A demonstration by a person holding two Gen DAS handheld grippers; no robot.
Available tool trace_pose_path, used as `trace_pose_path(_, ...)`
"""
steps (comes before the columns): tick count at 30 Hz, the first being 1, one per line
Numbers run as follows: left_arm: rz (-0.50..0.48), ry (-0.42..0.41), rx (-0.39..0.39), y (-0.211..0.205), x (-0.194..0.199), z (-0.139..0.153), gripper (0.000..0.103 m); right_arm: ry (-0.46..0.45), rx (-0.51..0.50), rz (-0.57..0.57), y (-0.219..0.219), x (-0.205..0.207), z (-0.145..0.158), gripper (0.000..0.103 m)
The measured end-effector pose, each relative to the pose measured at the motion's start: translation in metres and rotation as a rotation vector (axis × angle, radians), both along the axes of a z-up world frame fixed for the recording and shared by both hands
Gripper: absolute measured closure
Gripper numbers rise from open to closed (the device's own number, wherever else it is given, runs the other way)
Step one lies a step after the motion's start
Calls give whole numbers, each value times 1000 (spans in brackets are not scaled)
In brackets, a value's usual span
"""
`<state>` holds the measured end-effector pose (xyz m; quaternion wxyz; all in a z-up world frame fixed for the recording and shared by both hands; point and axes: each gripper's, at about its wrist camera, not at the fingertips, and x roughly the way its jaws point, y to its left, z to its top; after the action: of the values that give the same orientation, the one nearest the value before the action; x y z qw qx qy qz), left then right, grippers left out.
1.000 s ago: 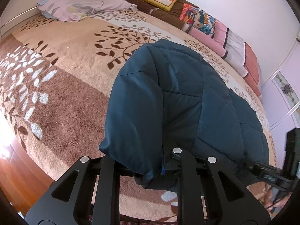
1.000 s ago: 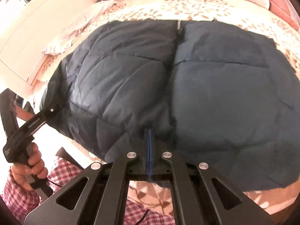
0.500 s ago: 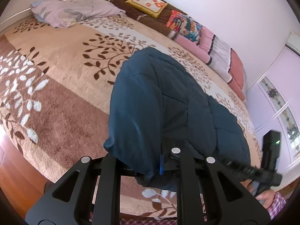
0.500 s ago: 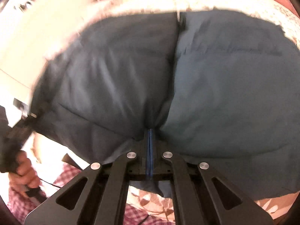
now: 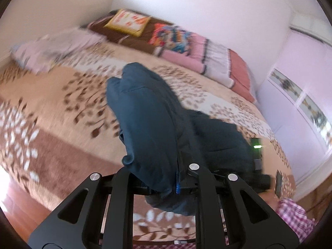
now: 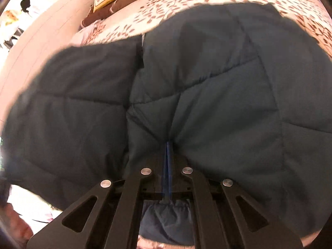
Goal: Fold large clothes
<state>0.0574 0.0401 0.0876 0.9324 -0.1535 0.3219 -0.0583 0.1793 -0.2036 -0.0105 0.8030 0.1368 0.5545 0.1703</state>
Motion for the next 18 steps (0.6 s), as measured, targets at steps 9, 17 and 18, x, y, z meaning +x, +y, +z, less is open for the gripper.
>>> trace_pose_path(9,-326,-97,134,-159,18,31,89,20,114,46,-10,6,-12,101)
trace_pose_path(17,-462,-75,218,-241,24,3,89,-84,301,-97,-144,-32,55,99)
trace_pose_path(18,-481,-66,224,-252,24,-3,89,-69,299,-140,-168,-37,50,99)
